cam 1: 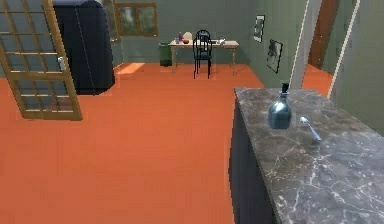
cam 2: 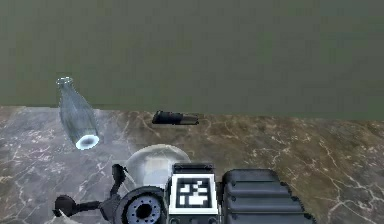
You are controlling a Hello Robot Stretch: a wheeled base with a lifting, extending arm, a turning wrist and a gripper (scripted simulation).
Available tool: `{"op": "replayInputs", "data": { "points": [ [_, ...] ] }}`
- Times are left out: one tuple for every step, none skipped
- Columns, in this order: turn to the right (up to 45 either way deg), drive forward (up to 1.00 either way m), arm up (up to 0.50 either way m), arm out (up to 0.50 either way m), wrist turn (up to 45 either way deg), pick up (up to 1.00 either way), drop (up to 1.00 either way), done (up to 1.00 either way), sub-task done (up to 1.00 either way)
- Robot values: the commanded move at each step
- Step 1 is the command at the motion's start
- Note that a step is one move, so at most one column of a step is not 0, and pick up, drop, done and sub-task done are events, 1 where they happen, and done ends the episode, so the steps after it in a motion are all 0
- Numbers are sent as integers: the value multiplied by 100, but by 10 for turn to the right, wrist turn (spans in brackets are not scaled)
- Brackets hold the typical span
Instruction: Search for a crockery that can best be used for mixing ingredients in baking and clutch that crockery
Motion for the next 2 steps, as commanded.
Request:
{"op": "replayInputs", "data": {
  "points": [
    [0,0,0,0,360,0,0,0,0],
    [0,0,-10,0,0,0,0,0,0]
  ]
}}
